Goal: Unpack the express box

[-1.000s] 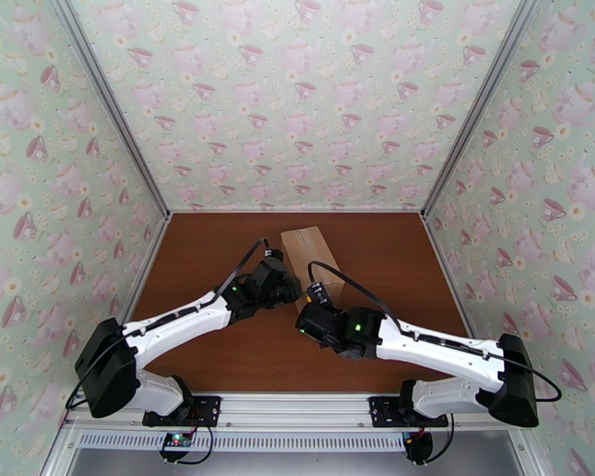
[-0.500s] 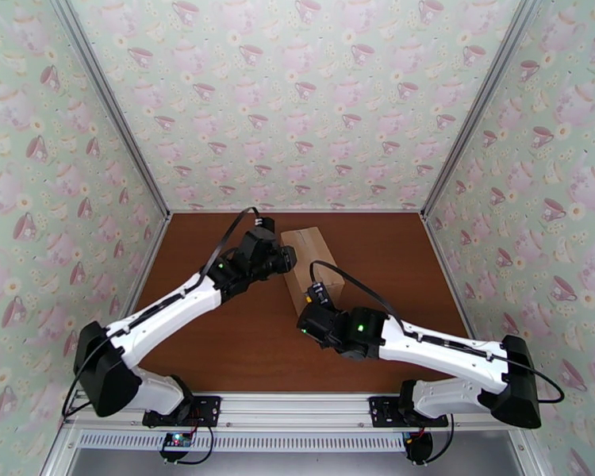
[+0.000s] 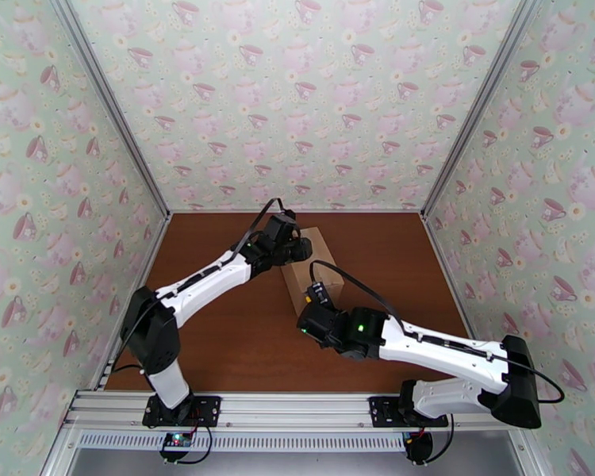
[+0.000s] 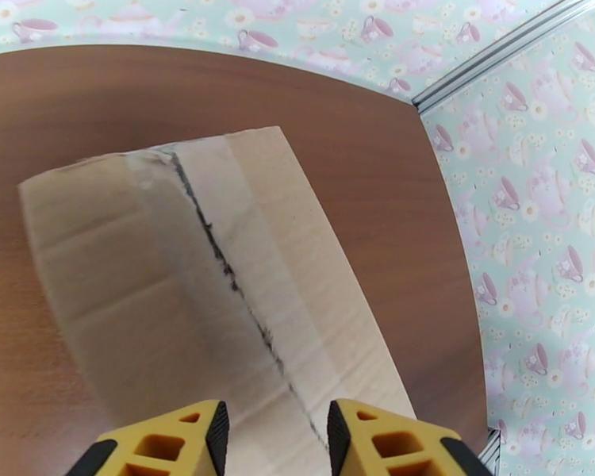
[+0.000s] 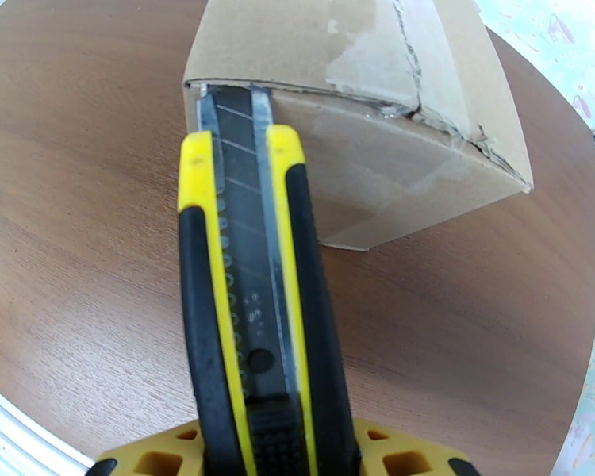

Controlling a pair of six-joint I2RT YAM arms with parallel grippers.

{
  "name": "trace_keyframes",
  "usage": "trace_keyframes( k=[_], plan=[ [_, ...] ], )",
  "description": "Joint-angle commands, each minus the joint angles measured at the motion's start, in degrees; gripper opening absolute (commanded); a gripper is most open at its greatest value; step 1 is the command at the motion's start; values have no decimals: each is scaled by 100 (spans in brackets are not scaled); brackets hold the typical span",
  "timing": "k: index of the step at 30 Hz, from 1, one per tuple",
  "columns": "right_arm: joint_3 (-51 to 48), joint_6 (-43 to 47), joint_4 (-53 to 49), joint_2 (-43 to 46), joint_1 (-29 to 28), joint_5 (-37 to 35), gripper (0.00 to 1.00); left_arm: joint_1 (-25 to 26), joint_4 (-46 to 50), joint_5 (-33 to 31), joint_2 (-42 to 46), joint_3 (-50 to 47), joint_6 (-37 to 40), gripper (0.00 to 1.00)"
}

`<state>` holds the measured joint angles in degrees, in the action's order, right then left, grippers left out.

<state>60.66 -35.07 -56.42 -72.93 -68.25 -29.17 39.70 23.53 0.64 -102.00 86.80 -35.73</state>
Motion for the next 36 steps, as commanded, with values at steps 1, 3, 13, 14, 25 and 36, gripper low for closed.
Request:
trace_keyframes(
  k=[1,3,13,14,25,36],
  plan=[
    [46,88,193,50,-48,-10,0,-39,232,-31,-182,251,99,40],
    [34,71,171,67,-48,5,0,-66,320,-135,-236,298,101,39],
    [-49,-120,-120,204,-92,-14,0,-234,440,-478,-598,417,96,38],
    [-57,-147,-173,234,-92,-23,0,-264,460,-493,-655,454,94,37],
    [-250,-544,-800,695,-101,-60,0,-414,539,-658,-879,643,245,37],
    [-545,-1009,-1087,1302,-101,-97,0,-357,495,-708,-751,755,382,37]
  ],
)
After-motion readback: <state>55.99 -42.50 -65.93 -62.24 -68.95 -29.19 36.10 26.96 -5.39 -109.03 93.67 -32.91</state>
